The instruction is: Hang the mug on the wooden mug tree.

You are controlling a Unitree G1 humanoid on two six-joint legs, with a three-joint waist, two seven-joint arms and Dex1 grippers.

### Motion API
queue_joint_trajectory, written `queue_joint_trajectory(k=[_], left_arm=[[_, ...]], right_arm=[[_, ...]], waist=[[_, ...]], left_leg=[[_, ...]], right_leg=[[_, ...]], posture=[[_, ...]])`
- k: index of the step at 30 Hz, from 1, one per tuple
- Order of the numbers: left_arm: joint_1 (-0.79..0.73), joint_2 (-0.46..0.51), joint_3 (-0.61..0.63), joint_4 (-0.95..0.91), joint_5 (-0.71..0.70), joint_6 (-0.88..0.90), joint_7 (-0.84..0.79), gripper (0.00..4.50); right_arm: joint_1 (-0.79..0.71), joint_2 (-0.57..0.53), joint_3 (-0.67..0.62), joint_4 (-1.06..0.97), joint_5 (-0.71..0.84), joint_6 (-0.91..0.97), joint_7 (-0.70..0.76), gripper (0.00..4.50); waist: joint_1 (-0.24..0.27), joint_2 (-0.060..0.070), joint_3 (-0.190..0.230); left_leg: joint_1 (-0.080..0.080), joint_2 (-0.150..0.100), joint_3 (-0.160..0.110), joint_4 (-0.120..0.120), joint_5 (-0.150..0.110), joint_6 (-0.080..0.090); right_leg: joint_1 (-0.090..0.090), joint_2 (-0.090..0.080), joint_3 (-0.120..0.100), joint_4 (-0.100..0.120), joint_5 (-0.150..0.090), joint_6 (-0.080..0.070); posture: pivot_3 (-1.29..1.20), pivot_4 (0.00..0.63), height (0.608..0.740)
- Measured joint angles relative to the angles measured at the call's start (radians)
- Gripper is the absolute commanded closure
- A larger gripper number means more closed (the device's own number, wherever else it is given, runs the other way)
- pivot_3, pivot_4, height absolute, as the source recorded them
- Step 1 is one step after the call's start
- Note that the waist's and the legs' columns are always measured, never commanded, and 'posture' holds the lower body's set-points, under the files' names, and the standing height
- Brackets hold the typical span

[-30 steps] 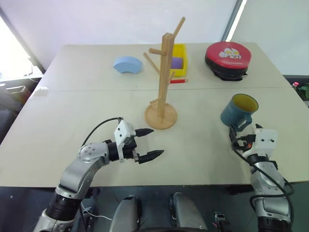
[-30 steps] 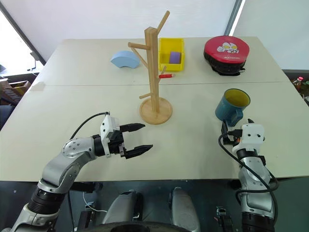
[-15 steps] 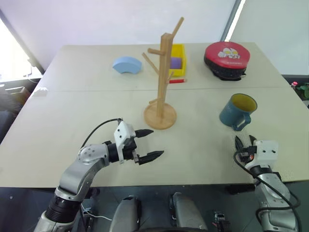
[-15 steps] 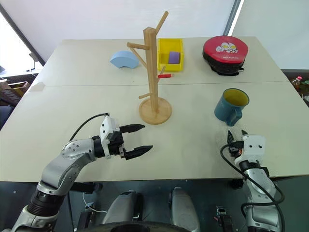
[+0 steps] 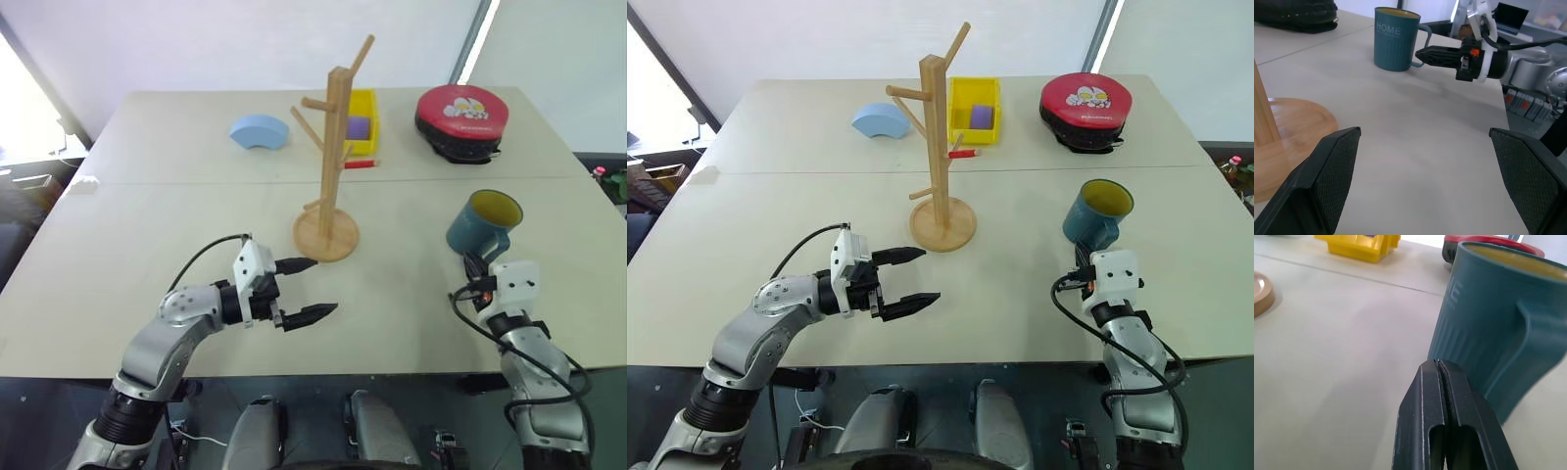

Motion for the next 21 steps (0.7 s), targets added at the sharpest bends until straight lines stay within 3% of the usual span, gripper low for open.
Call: queue_joint_trajectory(k=[20, 21], left_arm=[[0.008, -0.002, -0.025, 0.0, 0.004, -0.005, 0.02, 0.0], [0.008, -0.003, -0.026, 0.0, 0.005, -0.005, 0.02, 0.0]], right_arm=[[-0.011, -0.003, -0.108, 0.153, -0.041, -0.042, -0.137, 4.45], [-0.006, -0.003, -0.109, 0.153, -0.043, -0.042, -0.138, 4.22]], waist=[[-0.001, 0.0, 0.0], [-0.001, 0.0, 0.0]], left_leg=[[0.0, 0.0, 0.0, 0.0, 0.0, 0.0], [0.0, 0.0, 0.0, 0.0, 0.0, 0.0]], right_leg=[[0.0, 0.0, 0.0, 0.0, 0.0, 0.0], [0.0, 0.0, 0.001, 0.0, 0.0, 0.0]], posture=[[0.0, 0.15, 0.735], [0.0, 0.15, 0.735]])
